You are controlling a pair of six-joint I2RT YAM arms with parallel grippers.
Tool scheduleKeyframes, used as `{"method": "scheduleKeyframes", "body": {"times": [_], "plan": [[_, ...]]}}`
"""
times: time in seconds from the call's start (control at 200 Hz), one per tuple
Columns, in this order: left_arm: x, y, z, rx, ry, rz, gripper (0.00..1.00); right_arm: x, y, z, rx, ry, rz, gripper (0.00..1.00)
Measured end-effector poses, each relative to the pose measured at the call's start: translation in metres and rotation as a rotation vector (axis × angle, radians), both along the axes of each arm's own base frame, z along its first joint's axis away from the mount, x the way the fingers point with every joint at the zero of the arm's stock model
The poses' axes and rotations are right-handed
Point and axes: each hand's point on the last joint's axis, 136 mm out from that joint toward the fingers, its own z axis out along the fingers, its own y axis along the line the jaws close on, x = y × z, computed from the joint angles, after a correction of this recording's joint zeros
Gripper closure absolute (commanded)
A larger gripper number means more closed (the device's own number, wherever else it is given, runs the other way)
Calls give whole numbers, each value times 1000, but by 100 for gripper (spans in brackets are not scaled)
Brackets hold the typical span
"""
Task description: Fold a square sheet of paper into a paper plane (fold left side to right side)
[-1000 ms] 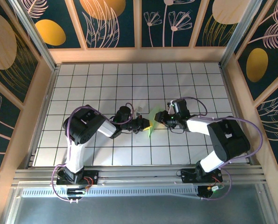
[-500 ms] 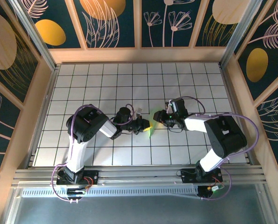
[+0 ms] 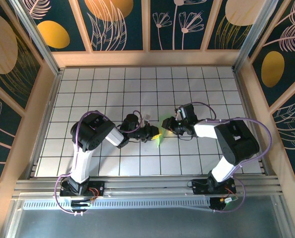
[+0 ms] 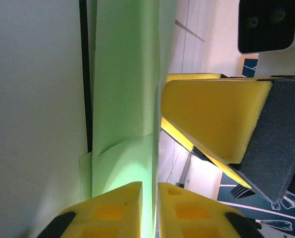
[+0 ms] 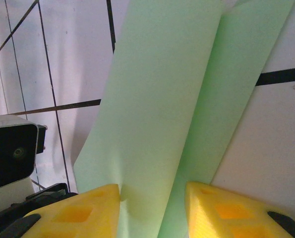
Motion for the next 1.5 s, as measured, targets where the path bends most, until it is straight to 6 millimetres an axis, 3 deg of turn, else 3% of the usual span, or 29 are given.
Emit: {"method": "scheduleKeyframes", "body": {"times": [0.345,0.971,1.501], "plan": [[10,14,4,42,-43,19,75,0,0,-1,-10,13,0,61],[21,8,2,95,-89,-6,100,0,0,-1,-18,7,10,61],[22,2,-6,108,-105,-54,100,-1,0,-2,-33,0,23,61]]}}
